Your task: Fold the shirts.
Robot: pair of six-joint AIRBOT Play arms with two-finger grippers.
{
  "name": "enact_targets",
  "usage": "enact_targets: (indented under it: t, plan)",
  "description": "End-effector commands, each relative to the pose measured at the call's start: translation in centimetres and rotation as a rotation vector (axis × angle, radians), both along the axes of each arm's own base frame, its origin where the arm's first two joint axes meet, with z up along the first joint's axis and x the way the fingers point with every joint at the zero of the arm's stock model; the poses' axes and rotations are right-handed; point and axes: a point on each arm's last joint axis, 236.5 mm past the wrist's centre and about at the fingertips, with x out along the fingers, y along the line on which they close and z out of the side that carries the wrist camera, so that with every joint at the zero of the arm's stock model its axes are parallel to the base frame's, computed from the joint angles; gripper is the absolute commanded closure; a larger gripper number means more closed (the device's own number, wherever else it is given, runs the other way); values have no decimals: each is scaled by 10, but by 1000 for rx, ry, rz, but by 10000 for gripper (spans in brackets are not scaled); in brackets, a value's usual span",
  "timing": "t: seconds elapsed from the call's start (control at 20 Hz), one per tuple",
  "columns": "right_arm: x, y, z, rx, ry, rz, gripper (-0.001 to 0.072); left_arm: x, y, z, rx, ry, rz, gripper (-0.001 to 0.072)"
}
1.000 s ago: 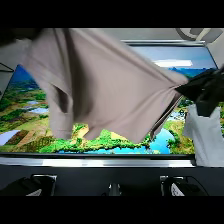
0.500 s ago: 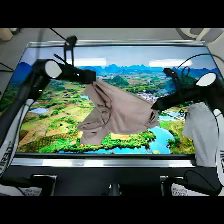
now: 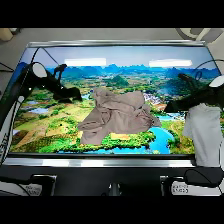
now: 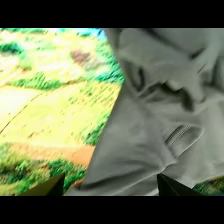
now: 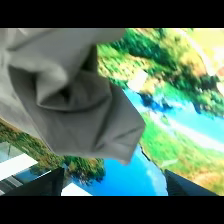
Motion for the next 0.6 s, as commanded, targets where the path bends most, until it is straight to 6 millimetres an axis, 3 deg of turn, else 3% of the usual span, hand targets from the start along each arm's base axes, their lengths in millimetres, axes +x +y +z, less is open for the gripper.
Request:
enact_targets:
  t: [0.0,0.2,0.45,0.55]
  plan:
    - [-34,-32,-25,-4,126,-76,47,-60,32,-34,56,122,-5,48]
    - [-46,-19,-50,11,164,-59,47,-95,26,-95,69,161,-30,48]
    - [-41,3,-72,5,184,-8,42,-97,0,-110,33,146,-64,57]
    - [-42,16,-82,8,201,38,34,-90,-6,-111,33,106,-63,194]
